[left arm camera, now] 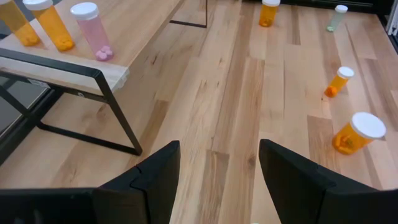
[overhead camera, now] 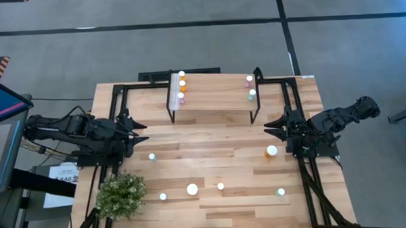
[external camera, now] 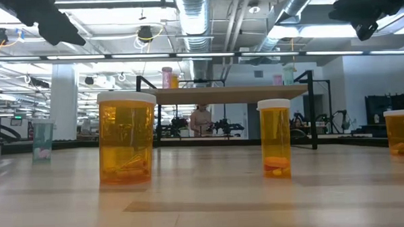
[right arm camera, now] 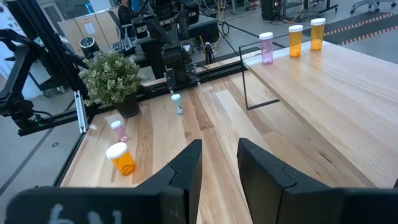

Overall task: Pick and place medicine bottles onto shelf by color
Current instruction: Put the top large orange pill bottle on the shelf

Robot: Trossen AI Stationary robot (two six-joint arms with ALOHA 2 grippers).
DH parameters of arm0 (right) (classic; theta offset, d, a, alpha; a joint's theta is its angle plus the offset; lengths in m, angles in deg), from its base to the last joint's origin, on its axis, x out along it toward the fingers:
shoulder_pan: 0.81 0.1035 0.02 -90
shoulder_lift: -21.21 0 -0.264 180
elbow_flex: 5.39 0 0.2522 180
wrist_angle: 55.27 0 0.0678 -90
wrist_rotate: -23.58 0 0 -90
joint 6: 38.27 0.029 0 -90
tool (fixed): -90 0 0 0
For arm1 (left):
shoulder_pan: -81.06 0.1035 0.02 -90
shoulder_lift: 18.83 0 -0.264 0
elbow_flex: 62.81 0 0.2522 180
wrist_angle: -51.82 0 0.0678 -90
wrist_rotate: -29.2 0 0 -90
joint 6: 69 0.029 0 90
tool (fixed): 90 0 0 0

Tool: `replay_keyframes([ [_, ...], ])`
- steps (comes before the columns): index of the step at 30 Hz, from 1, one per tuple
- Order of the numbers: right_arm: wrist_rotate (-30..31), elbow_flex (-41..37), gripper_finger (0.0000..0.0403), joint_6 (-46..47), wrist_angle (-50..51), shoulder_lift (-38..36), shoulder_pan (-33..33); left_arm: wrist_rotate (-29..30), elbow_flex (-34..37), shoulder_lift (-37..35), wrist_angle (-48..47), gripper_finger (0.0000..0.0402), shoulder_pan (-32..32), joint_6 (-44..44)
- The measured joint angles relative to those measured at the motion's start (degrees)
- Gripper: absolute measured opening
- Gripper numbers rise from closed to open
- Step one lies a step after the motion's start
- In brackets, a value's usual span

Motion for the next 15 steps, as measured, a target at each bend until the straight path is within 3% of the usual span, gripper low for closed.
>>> replay_keyframes([
  [15, -0.1, 0.0, 0.0123, -0.6, -0.1, 0.0, 0.0, 0.0, 0.0, 0.0, 0.0, 0.0206, 0.0, -0.1],
])
